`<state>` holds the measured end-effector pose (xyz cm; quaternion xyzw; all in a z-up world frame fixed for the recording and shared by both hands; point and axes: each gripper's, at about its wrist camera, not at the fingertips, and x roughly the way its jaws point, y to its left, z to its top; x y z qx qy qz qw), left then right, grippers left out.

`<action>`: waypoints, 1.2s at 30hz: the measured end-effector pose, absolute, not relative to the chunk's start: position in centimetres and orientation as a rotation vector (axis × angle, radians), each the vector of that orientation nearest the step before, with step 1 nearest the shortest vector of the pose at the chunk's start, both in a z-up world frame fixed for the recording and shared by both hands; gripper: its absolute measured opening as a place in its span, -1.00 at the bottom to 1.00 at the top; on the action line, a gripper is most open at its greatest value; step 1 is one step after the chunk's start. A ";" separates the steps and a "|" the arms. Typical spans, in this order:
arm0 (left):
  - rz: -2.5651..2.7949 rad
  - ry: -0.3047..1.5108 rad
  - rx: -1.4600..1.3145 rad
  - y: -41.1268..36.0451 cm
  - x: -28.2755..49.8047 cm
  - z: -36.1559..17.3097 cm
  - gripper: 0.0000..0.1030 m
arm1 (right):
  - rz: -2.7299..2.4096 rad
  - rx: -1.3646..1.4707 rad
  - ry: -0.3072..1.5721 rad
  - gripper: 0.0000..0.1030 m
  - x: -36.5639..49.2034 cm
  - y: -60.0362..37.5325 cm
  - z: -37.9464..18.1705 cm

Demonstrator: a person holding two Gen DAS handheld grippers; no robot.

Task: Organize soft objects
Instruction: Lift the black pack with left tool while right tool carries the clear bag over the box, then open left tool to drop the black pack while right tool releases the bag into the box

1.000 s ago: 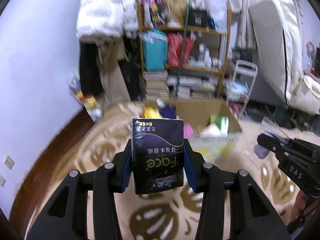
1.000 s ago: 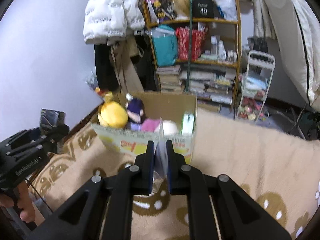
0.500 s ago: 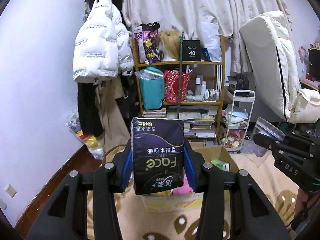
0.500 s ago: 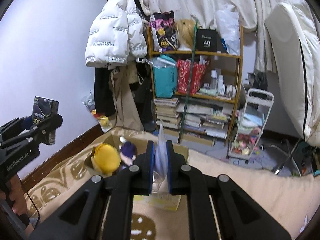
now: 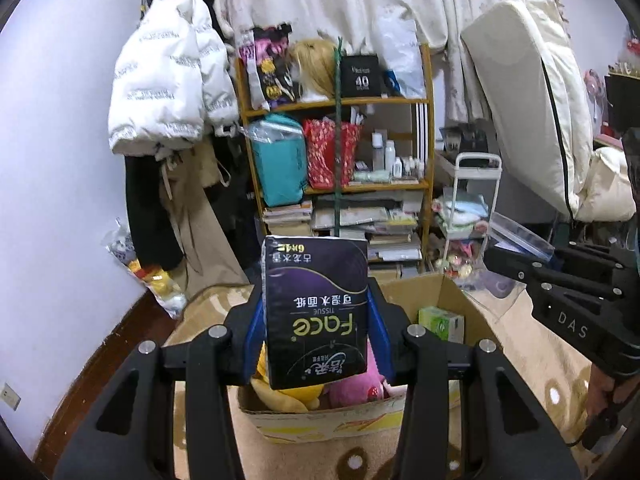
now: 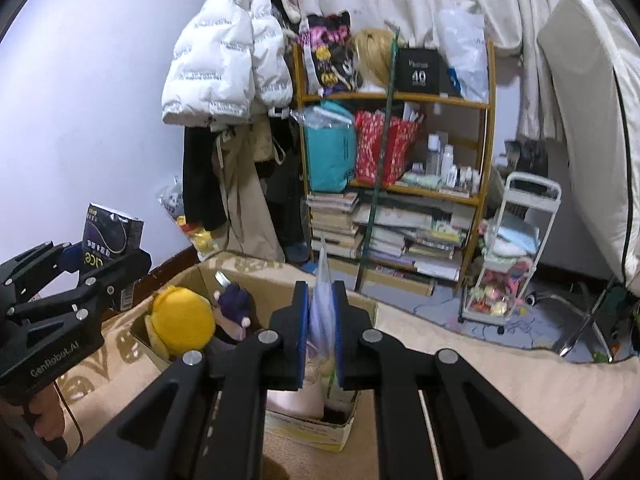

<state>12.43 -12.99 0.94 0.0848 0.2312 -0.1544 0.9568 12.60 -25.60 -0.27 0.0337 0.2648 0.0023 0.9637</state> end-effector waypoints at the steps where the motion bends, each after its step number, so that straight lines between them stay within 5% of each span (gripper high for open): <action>1: -0.315 0.481 0.171 -13.1 12.7 0.5 -0.15 | 0.006 0.077 0.546 -0.77 12.9 -25.8 -0.8; 23: -0.406 0.678 0.149 -14.9 15.7 -4.8 -0.12 | 0.058 0.200 0.644 -0.74 14.1 -27.8 -5.4; 36: -0.331 0.657 0.133 -13.5 14.7 -3.5 0.61 | 0.102 0.239 0.637 -0.73 13.8 -27.5 -5.2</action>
